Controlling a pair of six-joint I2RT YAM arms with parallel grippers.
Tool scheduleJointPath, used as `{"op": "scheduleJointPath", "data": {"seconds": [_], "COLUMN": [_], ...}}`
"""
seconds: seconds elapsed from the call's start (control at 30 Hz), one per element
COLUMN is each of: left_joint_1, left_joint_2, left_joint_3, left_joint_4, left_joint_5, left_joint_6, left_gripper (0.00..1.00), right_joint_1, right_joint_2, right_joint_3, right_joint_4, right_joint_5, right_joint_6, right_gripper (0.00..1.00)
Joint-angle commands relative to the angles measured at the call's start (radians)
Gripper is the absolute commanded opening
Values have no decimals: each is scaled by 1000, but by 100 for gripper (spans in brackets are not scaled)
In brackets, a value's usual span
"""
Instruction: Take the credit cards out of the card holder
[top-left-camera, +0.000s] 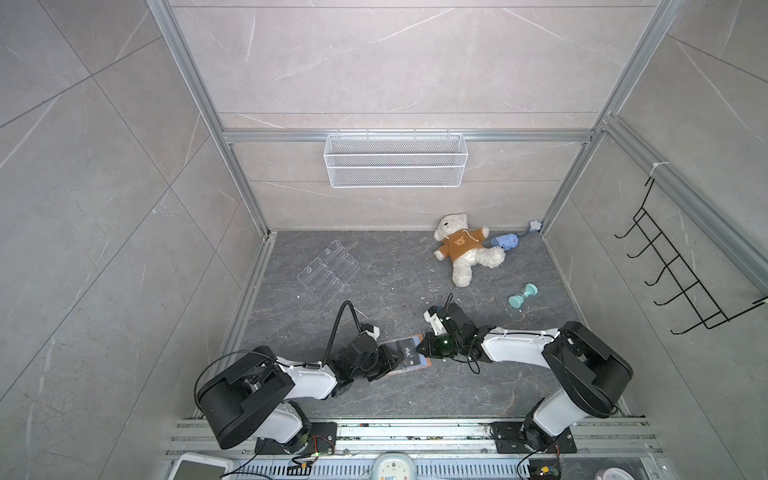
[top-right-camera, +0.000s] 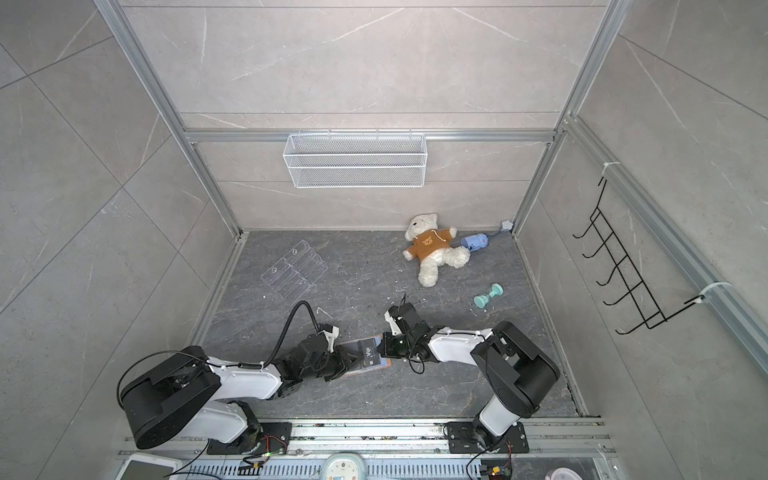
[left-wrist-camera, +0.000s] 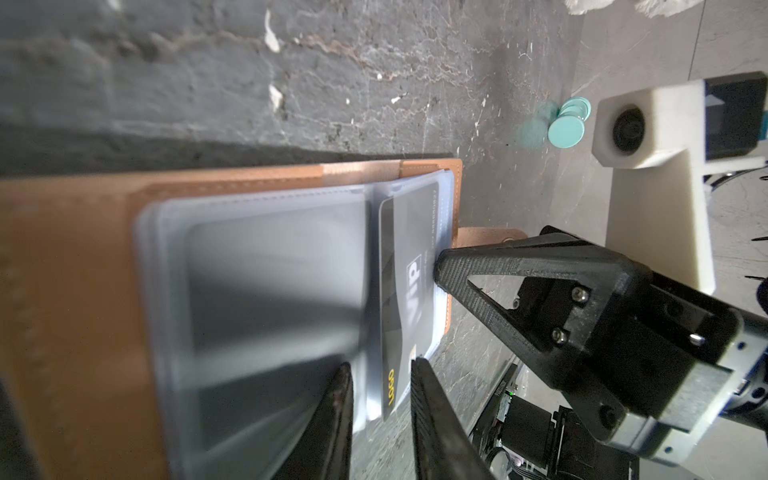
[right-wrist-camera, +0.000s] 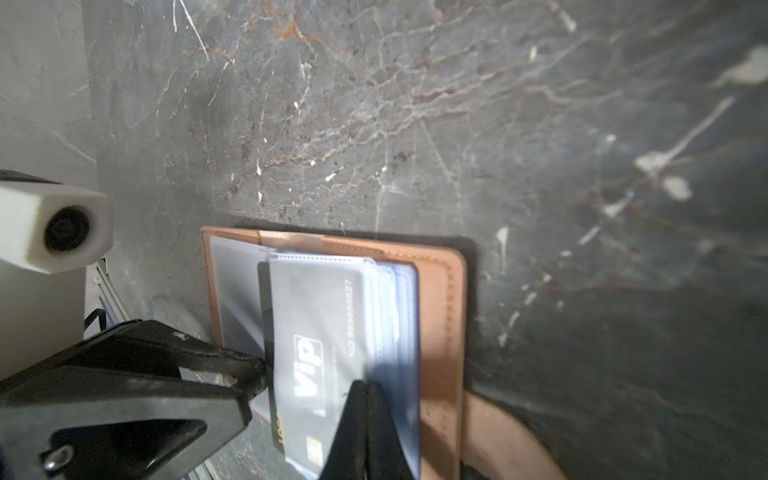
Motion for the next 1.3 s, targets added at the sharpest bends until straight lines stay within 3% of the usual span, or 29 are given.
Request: {"op": "scheduleJointPath", "data": {"seconds": [0.0, 0.23, 0.53, 1.27], "left_joint_1": [-9, -21, -27, -29], "left_joint_2": [35, 66, 69, -235], "left_joint_3": [-2, -6, -19, -72], "left_joint_4": [138, 189, 191, -85], "left_joint_5": [-25, -46, -71, -103], "left_joint_6": [-21, -22, -27, 33], "left_gripper": [25, 20, 0, 0], "right_joint_1": [-1, -2, -1, -1], "right_joint_2": [29, 31, 33, 17], "right_joint_3": [-24, -34, -42, -15], "right_joint_4": [4, 8, 9, -59], "right_joint_5": [-9, -9, -7, 20], "right_joint_6": [12, 11, 9, -10], "right_gripper": [4, 4, 4, 3]}}
